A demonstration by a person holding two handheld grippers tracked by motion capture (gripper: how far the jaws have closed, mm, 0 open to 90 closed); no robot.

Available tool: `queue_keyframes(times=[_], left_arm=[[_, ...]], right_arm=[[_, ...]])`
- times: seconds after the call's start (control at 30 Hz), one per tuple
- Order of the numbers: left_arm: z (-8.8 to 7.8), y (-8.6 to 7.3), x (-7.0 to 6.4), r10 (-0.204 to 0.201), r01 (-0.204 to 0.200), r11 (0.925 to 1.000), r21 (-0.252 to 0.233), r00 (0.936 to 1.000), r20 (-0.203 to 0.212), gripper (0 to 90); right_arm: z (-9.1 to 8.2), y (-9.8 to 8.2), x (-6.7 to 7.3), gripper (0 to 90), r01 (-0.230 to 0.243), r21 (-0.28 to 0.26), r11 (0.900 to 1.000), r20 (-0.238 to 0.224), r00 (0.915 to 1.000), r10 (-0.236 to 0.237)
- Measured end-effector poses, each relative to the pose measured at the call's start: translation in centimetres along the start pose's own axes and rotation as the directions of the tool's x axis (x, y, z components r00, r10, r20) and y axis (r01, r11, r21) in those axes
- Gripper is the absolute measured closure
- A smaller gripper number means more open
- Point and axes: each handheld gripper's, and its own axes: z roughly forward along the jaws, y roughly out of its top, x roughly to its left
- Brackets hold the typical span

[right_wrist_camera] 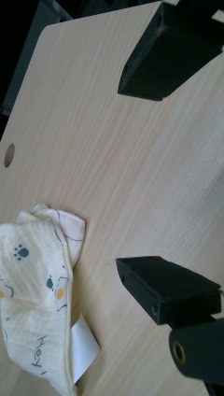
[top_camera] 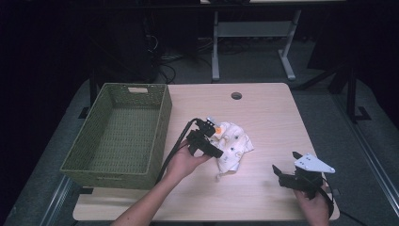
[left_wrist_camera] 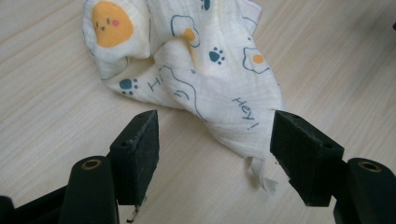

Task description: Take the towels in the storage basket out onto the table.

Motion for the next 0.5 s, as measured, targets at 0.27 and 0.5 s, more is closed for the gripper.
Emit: queue_keyframes(times=[0.27,0.5], left_arm=[[-0.7,-1.9,-0.5,0.008,-0.008,0.9994,-0.034,0.9999,0.008,30.0],[-1.1,-3.5,-1.0,0.004,-0.003,0.9984,-0.056,0.9995,0.032,29.1]], right_arm=[[0.1,0.0,0.1,13.5,0.004,0.002,1.000,0.000,1.0000,-0.004],[0.1,-0.1,0.2,13.5,0.007,0.009,1.000,0.000,1.0000,-0.007]])
